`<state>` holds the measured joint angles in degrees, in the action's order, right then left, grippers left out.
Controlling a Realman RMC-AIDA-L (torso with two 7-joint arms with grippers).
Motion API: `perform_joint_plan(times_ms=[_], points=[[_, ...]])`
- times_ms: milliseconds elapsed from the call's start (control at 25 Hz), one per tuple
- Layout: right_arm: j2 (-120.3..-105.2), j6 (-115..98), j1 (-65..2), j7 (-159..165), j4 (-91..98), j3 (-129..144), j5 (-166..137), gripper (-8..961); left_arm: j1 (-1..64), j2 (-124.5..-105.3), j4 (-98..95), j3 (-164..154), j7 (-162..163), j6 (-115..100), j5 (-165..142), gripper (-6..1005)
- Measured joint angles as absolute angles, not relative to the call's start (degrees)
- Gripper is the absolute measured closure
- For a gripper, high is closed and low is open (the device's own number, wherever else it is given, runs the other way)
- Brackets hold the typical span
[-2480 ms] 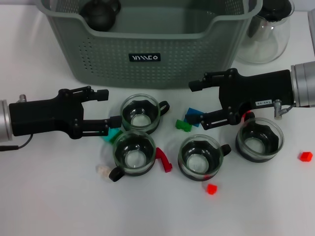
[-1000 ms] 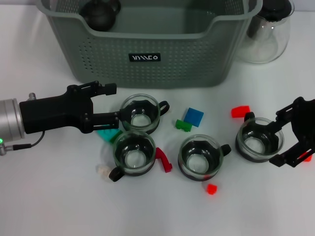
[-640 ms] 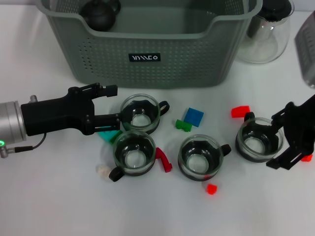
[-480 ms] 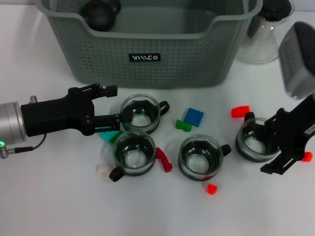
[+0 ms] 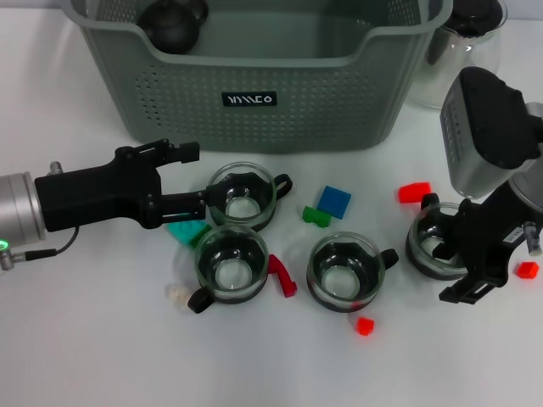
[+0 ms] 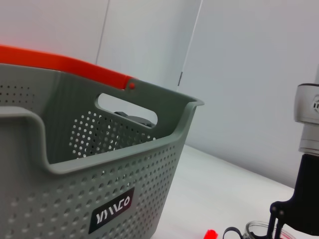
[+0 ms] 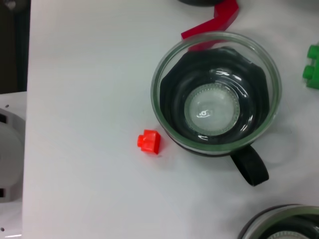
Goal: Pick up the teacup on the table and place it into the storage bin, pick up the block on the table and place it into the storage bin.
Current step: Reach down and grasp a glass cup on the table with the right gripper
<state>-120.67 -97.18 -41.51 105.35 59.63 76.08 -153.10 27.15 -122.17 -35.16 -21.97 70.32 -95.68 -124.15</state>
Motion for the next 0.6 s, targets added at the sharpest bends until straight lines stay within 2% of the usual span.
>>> perform_joint_plan(times_ms=[40, 120, 600], points=[[-120.68, -97.0, -41.5, 105.49, 59.53, 76.5, -153.1, 166, 27.15, -122.17, -35.16, -21.97, 70.32, -95.68, -124.15, 140], [-120.67, -96.51, -41.49, 105.89, 59.09, 77.17, -153.1, 350, 27.12, -122.17, -35.16, -21.97, 70.32, -95.55, -124.13, 140], [-120.3, -96.8, -42.02, 107.36, 57.72, 77.44, -152.12, 621, 26.79, -121.9, -34.54, -21.88, 69.95, -94.87, -124.09, 139]])
